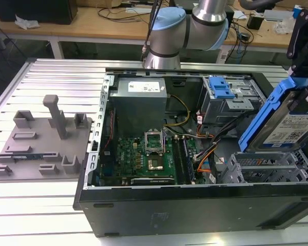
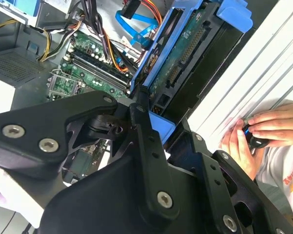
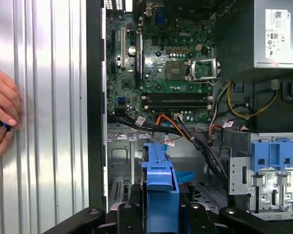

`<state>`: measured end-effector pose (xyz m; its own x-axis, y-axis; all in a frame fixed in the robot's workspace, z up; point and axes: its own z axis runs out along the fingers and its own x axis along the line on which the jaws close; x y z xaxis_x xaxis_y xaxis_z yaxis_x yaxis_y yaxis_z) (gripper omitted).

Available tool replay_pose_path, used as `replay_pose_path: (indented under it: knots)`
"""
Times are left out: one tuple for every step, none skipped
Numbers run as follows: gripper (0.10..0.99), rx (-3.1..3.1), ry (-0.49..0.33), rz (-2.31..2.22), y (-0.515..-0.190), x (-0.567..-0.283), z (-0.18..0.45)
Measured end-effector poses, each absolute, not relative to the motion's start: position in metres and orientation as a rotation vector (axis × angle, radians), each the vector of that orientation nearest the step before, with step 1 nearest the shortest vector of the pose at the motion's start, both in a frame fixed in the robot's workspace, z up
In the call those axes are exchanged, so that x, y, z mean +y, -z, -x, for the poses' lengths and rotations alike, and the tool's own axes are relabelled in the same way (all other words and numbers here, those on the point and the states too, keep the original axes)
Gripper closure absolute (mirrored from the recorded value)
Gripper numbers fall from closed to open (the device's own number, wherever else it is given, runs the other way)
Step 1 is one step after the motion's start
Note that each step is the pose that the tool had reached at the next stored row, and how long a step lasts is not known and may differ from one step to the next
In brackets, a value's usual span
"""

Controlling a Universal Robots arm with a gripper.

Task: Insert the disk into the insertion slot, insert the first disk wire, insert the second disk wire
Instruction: 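Insert the disk into the insertion slot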

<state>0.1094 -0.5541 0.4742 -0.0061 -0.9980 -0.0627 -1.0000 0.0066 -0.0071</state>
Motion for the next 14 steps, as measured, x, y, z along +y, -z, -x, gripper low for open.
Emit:
replay_pose_path:
  knots:
    - [0.722,2.193,-0.061,2.179,-0.4738,-0.5543,-0.1094]
    - [0.722,2.193,-0.061,2.179,-0.4733,-0.5546,-0.1093]
    - [0.722,2.193,-0.061,2.179,-0.4729,-0.5549,-0.1093]
    - [0.722,2.193,-0.061,2.179,-0.4725,-0.5552,-0.1094]
    - [0.722,2.193,-0.060,2.179,-0.4718,-0.5557,-0.1094]
    - [0.722,2.193,-0.061,2.179,-0.4715,-0.5560,-0.1094]
    - [0.722,2.193,-0.061,2.179,-0.4709,-0.5565,-0.1094]
    - [0.722,2.193,-0.061,2.179,-0.4703,-0.5570,-0.1094]
    - [0.722,2.193,-0.061,2.179,-0.4694,-0.5573,-0.1094]
    - [0.722,2.193,-0.061,2.179,-0.4686,-0.5577,-0.1094]
    - [0.722,2.193,-0.061,2.179,-0.4681,-0.5579,-0.1094]
    - [0.722,2.193,-0.061,2.179,-0.4675,-0.5582,-0.1095]
    - [0.722,2.193,-0.061,2.179,-0.4668,-0.5586,-0.1096]
    - [0.722,2.193,-0.061,2.179,-0.4658,-0.5591,-0.1099]
